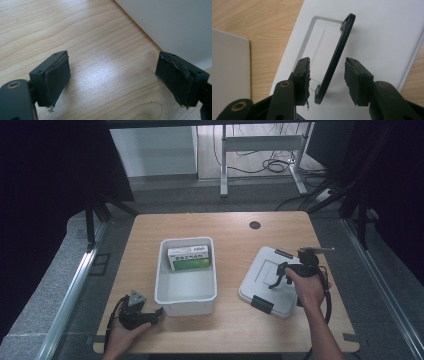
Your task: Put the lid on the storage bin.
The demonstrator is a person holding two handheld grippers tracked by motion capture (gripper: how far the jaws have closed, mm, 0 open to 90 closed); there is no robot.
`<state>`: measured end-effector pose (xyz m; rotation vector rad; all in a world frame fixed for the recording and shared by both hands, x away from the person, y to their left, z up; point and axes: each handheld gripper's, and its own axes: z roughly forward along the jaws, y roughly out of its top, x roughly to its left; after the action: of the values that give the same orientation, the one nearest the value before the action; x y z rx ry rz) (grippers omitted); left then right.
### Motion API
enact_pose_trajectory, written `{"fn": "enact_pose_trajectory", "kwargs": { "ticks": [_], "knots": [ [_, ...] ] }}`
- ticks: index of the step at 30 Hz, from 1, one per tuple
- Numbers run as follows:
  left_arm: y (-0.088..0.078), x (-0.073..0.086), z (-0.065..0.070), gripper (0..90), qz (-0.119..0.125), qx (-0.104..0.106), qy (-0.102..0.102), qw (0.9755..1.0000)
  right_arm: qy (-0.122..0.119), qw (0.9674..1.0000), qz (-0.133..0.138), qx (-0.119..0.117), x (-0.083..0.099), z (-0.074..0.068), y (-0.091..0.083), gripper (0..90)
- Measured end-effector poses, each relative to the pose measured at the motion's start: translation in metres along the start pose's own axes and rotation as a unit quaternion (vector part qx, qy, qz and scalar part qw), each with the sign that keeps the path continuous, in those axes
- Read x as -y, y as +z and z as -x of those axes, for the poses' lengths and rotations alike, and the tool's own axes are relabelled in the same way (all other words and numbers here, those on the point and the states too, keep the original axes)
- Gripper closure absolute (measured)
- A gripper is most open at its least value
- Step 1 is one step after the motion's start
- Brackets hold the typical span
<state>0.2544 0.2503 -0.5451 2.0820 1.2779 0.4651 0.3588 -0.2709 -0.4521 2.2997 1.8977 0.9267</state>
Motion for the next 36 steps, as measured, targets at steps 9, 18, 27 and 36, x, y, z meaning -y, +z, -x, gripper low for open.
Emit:
{"fn": "enact_pose_trajectory", "kwargs": {
  "ticks": [9, 18, 27, 36],
  "knots": [
    [0.0, 0.0, 0.0, 12.3, 0.001, -0.001, -0.001, 1.0, 0.021, 0.9997, -0.014, 0.007, -0.004, 0.002, 0.007, 65.8],
    [0.0, 0.0, 0.0, 12.2, 0.0, -0.001, -0.001, 1.0, 0.071, 0.9968, -0.037, -0.002, -0.009, 0.006, 0.017, 73.2],
    [0.0, 0.0, 0.0, 12.2, 0.0, -0.001, -0.001, 1.0, 0.107, 0.9934, -0.043, -0.004, -0.01, 0.008, 0.02, 82.3],
    [0.0, 0.0, 0.0, 12.1, 0.0, -0.001, -0.001, 1.0, 0.141, 0.9891, -0.037, -0.016, -0.006, 0.009, 0.018, 84.9]
  ]
}}
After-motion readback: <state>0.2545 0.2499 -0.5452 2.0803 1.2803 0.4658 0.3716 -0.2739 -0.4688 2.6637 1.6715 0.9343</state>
